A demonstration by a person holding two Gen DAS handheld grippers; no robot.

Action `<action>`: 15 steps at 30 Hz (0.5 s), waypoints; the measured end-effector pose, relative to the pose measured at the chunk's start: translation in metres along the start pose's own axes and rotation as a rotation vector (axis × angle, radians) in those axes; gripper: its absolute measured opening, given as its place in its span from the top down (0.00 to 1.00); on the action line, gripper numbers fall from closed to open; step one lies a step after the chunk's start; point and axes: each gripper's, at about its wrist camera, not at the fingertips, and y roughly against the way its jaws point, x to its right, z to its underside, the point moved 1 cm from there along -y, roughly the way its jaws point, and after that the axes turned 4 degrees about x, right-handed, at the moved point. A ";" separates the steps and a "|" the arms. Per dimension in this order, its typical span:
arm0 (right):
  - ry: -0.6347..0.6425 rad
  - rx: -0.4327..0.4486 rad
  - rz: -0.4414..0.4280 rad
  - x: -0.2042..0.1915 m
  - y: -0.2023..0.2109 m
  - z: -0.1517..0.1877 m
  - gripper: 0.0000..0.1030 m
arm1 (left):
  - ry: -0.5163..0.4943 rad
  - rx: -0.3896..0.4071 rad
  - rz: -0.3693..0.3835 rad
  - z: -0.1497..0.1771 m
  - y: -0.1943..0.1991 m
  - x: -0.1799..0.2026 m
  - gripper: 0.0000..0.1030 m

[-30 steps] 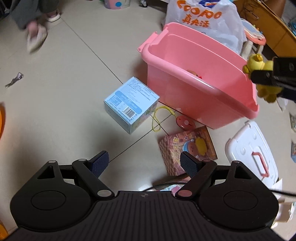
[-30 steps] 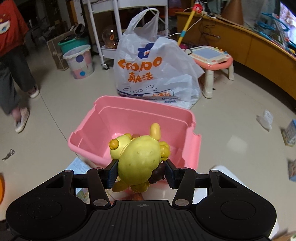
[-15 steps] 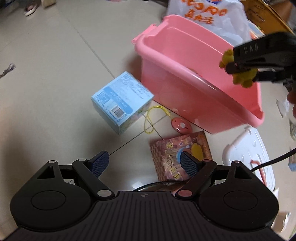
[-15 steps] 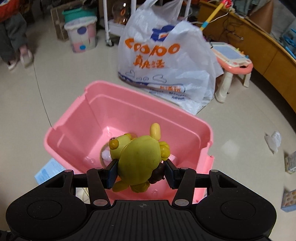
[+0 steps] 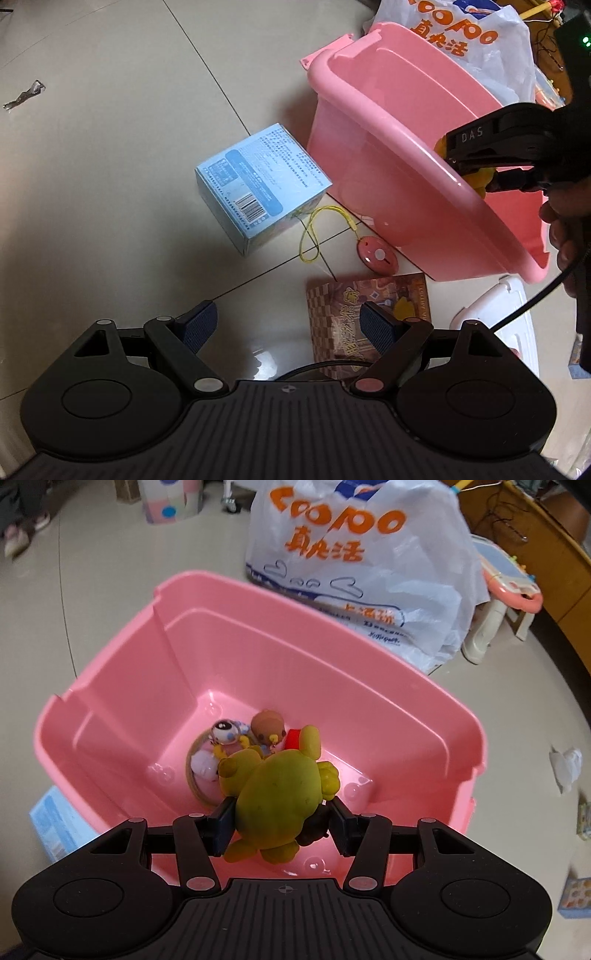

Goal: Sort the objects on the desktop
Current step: 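Lift the yellow plush with the right gripper and carry it over the bin, then open the right gripper to drop the yellow plush into the pink bin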

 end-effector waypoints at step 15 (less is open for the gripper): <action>-0.005 -0.131 0.030 -0.001 -0.053 -0.004 0.53 | 0.001 -0.024 0.010 -0.003 -0.009 -0.009 0.16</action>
